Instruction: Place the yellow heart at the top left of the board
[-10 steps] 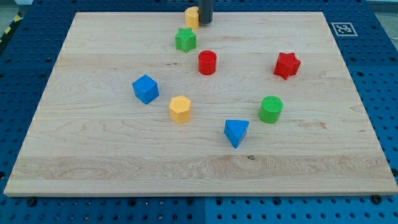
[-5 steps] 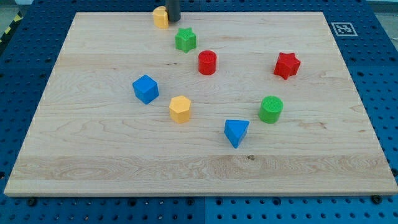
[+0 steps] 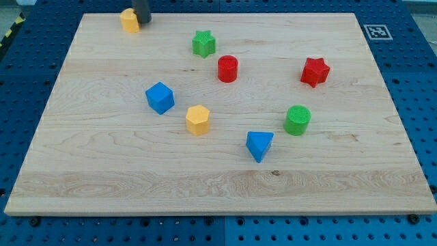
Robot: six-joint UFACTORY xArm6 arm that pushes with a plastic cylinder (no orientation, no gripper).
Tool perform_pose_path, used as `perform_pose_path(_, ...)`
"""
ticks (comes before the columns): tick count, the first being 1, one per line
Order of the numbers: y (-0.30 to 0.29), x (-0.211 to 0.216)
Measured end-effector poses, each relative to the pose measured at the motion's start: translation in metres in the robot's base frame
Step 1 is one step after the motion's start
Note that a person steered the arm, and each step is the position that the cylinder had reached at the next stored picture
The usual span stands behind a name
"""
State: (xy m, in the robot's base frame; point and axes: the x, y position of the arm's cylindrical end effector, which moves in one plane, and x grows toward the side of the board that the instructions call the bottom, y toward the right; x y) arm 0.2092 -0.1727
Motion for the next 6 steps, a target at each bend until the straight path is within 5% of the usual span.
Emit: perform_pose_path(6,-0.0196,0.0)
